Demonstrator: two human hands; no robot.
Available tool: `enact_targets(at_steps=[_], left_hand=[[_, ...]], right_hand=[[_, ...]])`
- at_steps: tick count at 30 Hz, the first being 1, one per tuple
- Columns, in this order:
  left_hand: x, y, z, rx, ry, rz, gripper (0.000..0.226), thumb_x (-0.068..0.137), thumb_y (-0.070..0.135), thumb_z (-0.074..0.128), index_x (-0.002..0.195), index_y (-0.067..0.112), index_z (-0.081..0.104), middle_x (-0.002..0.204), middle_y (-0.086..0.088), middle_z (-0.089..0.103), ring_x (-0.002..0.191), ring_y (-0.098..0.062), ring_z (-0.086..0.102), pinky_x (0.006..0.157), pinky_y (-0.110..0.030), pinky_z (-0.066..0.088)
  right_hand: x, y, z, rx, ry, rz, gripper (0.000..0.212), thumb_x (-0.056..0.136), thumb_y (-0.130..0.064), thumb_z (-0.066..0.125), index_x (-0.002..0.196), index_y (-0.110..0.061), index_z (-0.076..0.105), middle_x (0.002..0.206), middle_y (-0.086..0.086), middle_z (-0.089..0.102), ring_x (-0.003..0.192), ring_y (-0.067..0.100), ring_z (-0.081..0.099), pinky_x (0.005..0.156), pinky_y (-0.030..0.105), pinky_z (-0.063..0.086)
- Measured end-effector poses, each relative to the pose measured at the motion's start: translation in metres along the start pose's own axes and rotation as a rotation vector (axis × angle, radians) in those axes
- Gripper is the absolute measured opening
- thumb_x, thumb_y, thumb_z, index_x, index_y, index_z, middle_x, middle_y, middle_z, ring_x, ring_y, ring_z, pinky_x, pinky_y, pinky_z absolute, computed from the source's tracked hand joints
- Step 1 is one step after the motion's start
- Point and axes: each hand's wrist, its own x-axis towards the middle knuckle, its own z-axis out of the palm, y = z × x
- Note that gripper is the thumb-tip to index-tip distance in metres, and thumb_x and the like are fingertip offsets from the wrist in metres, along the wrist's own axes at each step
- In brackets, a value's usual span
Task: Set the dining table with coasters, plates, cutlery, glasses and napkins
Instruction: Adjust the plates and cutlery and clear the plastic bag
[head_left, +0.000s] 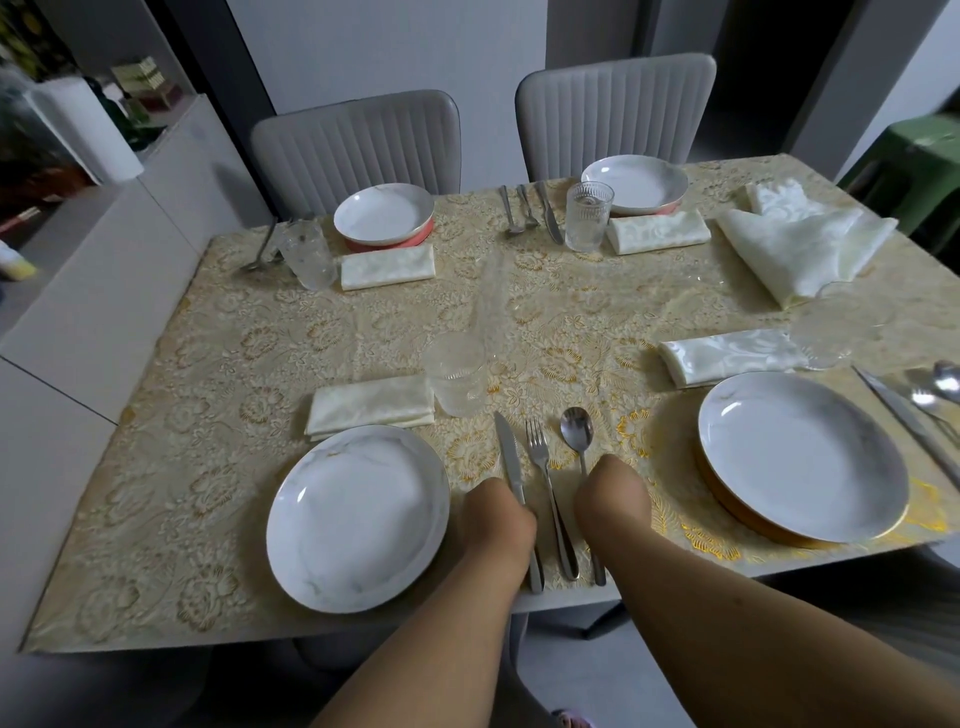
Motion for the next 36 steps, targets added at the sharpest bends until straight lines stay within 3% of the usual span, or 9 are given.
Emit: enact_targets(at_steps=[7,14,36], left_hand=[[-0.0029,0.0017,-0.0015,0.006,0.003,-0.003,0.016,0.090,0.019,0.060,0.101,0.009,0.064,0.102,-0.009,0.067,0.094,-0.027,0.064,0.063,-0.029,0.042],[-0.0041,0.0012,-0.0025,0.000,0.005,-0.004,0.016,0.090,0.020,0.060,0.102,0.009,0.062,0.101,-0.009,0.066,0.092,-0.028,0.063,0.063,-0.029,0.043],[-0.0029,-0.0013,-0.0009,0.018,0.012,0.003,0.014,0.091,0.016,0.055,0.102,0.010,0.062,0.100,-0.006,0.065,0.091,-0.024,0.062,0.066,-0.027,0.044]], right_hand=[[-0.0035,0.0004,-0.0006,-0.019,0.023,-0.089,0.021,0.089,0.001,0.040,0.105,-0.005,0.052,0.107,0.013,0.060,0.097,0.030,0.058,0.069,0.030,0.039],[-0.0052,0.0005,-0.0003,-0.010,0.071,-0.154,0.031,0.089,0.003,0.035,0.113,-0.001,0.053,0.114,0.016,0.057,0.102,0.032,0.057,0.077,0.033,0.043],[-0.0022,-0.0023,0.0009,-0.021,0.028,-0.147,0.033,0.090,-0.002,0.033,0.117,-0.007,0.051,0.114,0.012,0.058,0.106,0.030,0.056,0.082,0.035,0.045]])
